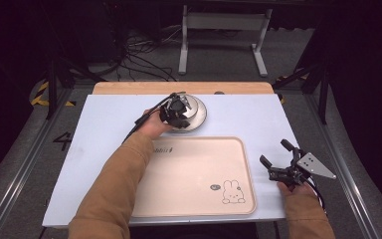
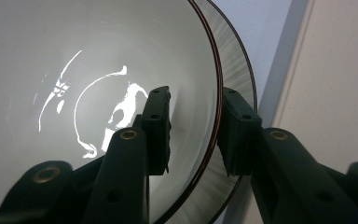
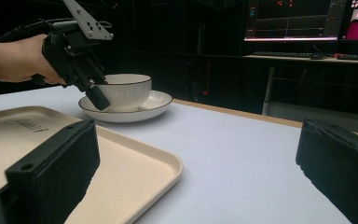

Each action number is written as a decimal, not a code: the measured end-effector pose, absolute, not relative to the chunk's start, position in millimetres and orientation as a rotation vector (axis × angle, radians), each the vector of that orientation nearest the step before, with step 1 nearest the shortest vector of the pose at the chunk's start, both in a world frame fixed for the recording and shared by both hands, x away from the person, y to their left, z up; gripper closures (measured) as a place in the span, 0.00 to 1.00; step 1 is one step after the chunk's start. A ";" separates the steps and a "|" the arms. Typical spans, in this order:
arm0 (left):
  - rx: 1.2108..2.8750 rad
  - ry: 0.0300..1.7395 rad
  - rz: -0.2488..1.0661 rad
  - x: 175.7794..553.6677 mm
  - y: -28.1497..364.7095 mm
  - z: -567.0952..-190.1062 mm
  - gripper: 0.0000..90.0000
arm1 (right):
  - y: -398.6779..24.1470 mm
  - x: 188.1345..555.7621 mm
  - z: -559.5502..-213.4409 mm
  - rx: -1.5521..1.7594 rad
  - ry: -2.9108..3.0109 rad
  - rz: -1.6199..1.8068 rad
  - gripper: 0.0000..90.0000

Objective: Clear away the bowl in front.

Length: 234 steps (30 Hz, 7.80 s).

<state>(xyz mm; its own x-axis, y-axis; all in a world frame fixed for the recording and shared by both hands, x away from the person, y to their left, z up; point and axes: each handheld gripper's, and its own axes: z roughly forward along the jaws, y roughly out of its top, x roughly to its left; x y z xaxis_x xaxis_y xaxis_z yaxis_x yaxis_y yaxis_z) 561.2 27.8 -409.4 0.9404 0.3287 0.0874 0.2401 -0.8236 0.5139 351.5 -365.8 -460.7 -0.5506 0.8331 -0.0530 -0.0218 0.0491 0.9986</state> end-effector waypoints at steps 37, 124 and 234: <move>2.677 0.312 0.341 553.1 13.4 -403.0 0.91 | -365.8 351.6 -460.7 0.830 1.643 1.583 0.00; 2.706 -0.014 0.238 419.2 1.6 -296.3 0.92 | -365.7 351.7 -460.7 0.830 1.643 1.584 0.00; 2.916 -0.104 -0.060 372.0 -8.7 -388.9 0.88 | -365.7 351.7 -460.7 0.829 1.644 1.583 0.00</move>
<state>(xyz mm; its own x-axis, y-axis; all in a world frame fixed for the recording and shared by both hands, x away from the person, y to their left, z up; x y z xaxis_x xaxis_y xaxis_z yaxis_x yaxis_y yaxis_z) 372.0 -8.7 -388.9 0.9967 -0.0750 -0.0324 -0.0659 -0.9727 0.2226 351.7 -365.7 -460.7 -0.5511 0.8328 -0.0521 -0.0205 0.0490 0.9986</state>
